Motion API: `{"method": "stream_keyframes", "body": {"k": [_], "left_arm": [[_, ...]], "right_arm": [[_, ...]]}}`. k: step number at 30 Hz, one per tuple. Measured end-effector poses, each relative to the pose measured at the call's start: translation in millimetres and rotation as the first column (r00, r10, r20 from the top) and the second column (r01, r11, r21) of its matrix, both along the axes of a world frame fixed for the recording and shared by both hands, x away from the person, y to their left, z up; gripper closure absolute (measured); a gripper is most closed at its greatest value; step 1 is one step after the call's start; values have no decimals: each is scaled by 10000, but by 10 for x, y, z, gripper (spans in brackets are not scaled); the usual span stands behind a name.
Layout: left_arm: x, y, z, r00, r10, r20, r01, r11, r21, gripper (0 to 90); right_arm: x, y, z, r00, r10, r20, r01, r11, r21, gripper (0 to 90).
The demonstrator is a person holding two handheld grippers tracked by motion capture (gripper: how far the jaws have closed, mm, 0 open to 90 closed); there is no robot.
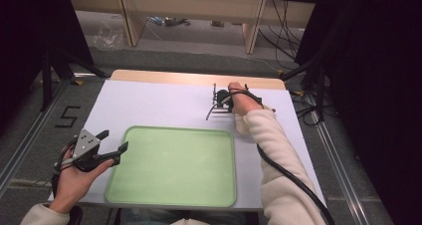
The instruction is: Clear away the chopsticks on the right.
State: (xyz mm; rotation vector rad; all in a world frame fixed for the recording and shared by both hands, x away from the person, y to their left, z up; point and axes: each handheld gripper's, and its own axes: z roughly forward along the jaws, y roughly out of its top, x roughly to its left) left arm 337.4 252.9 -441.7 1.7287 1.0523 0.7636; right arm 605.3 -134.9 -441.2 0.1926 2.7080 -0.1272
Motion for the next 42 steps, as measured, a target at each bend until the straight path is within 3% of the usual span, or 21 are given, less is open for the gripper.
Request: {"method": "stream_keyframes", "body": {"k": [3, 13, 15, 16, 18, 19, 28, 30, 31, 33, 34, 35, 36, 37, 42], "left_arm": [[0, 0, 0, 10000, 6, -12, -6, 10000, -13, 241], [-1, 3, 0, 10000, 17, -7, -17, 10000, -9, 242], [-1, 3, 0, 10000, 14, -8, -14, 10000, -12, 242], [-1, 2, 0, 10000, 17, -7, -17, 10000, -11, 242], [-1, 1, 0, 10000, 8, -6, -8, 10000, -7, 242], [-1, 1, 0, 10000, 8, -3, -8, 10000, -3, 243], [-1, 1, 0, 10000, 3, -2, -3, 10000, -8, 243], [0, 0, 0, 10000, 2, -2, -2, 10000, -14, 243], [-1, 1, 0, 10000, 2, -3, -2, 10000, -12, 244], [-1, 1, 0, 10000, 8, -3, -8, 10000, -22, 244], [0, 1, 0, 10000, 9, -3, -9, 10000, -12, 244], [0, 0, 0, 10000, 9, -6, -9, 10000, -22, 244], [0, 0, 0, 10000, 9, -6, -9, 10000, -22, 244], [0, -1, 1, 10000, 5, 13, -5, 10000, -15, 244], [-1, -1, 1, 10000, 4, 14, -4, 10000, -22, 246]], "right_arm": [[26, 9, -5, 9985, 531, 104, -530, 9986, -71, 742], [29, 23, -36, 9980, 632, -66, -632, 9979, -117, 787], [42, 15, -40, 9963, 859, -35, -860, 9957, -334, 806], [37, 15, -44, 9965, 831, -65, -832, 9960, -321, 819], [-7, 22, -58, 9996, 242, -171, -245, 9995, -205, 844], [14, 16, -47, 9979, 633, -120, -638, 9969, -461, 855], [-4, 31, -31, 9953, 943, 224, -928, 9939, -600, 870], [15, 46, 3, 9888, 1411, 484, -1389, 9892, -462, 870], [-6, 51, 16, 9934, 1063, 438, -1042, 9934, -469, 871], [-8, 47, 17, 9924, 1061, 627, -1047, 9942, -247, 871], [-1, 68, 80, 9868, 1298, 973, -1278, 9914, -265, 871], [-22, 72, 91, 9909, 952, 947, -960, 9954, 36, 871], [-22, 72, 91, 9909, 952, 947, -960, 9954, 36, 871], [-6, 77, 121, 9860, 1222, 1138, -1244, 9922, 118, 871], [-13, 109, 291, 9829, 900, 1607, -1109, 9858, 1259, 871]]}}
